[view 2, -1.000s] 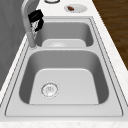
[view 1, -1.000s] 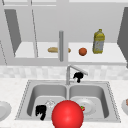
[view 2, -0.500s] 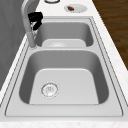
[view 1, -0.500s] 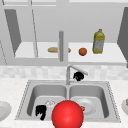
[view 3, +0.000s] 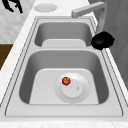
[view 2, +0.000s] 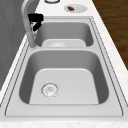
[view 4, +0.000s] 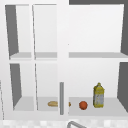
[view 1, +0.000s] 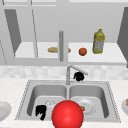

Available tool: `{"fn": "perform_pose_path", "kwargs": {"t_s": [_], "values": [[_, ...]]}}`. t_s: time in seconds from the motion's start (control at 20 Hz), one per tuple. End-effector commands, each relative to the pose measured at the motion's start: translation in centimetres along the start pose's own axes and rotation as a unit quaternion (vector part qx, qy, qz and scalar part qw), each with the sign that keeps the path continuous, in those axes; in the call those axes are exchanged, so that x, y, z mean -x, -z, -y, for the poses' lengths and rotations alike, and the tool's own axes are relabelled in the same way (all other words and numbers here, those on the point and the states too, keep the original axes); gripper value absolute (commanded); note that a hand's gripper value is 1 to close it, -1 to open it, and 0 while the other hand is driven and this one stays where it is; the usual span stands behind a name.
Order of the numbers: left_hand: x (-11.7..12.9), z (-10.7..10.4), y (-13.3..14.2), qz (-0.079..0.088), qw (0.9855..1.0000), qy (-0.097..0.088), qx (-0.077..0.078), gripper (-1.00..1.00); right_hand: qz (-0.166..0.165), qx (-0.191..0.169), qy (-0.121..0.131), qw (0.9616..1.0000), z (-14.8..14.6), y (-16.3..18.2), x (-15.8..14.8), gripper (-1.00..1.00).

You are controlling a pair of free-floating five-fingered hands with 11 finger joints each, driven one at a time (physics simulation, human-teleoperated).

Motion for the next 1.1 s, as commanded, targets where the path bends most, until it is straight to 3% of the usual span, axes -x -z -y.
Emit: {"fn": "perform_pose_path", "kwargs": {"t_s": [0.0, 0.45, 0.85, 1.05], "values": [[0.0, 0.0, 0.0, 0.000, 1.0000, 0.000, 0.000, 0.00, -0.001, 0.000, -0.015, 0.9999, -1.6, -0.6, 0.2, 1.00], [0.0, 0.0, 0.0, 0.000, 1.0000, 0.000, 0.000, 0.00, -0.010, 0.073, -0.009, 0.9973, -2.8, -1.2, 0.4, 1.00], [0.0, 0.0, 0.0, 0.000, 1.0000, 0.000, 0.000, 0.00, -0.024, 0.125, -0.006, 0.9919, -3.8, -1.6, 0.6, 1.00], [0.0, 0.0, 0.0, 0.000, 1.0000, 0.000, 0.000, 0.00, -0.049, 0.148, -0.012, 0.9877, -4.3, -2.0, 0.7, 1.00]]}}
